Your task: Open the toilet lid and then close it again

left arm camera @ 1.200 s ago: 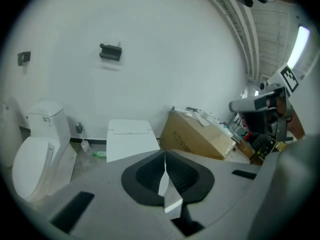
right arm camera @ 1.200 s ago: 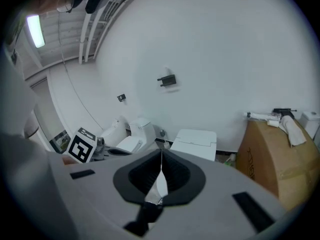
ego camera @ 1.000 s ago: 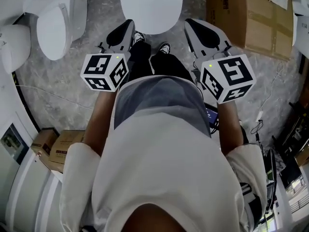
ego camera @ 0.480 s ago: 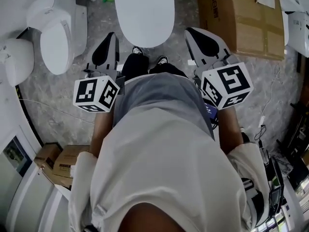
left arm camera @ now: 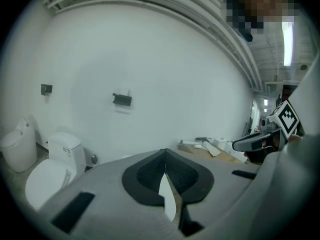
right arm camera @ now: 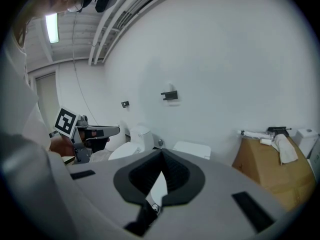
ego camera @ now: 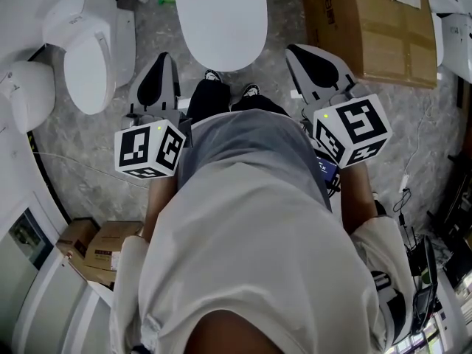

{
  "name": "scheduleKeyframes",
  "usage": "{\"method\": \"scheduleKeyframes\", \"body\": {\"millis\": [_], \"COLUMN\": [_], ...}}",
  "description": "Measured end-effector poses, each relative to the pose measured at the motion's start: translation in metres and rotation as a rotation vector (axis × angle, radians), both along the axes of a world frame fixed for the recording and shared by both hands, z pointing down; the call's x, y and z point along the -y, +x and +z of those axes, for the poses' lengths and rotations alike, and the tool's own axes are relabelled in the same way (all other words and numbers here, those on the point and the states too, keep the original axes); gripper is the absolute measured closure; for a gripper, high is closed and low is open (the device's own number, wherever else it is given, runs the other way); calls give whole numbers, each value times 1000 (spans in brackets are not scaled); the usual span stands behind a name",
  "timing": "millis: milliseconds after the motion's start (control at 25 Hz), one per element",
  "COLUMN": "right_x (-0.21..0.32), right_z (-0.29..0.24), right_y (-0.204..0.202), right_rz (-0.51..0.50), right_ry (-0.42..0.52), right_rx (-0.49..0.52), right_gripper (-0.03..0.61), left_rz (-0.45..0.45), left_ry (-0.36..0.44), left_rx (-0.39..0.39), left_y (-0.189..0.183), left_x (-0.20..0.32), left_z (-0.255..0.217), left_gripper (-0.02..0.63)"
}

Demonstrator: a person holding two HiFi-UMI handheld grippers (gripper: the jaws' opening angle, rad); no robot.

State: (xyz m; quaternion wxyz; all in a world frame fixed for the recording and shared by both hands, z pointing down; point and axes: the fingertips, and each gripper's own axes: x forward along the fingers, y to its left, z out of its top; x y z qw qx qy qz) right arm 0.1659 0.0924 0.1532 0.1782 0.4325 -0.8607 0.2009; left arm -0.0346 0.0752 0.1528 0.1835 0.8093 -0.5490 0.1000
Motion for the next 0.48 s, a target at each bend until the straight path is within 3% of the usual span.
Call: {"method": "scheduleKeyframes", "body": {"millis": [480], "right_x": [-19], "right_z": [6], "right_y": [7], "right_rz": [-3], "right_ry": [-13], "right_rx": [-24], "right_gripper": [569], "left_rz": [57], "left_ry": [-60], "left_rx": [4], "left_y": [17], "left_x": [-20], "left_z": [19], "left_gripper": [604]}}
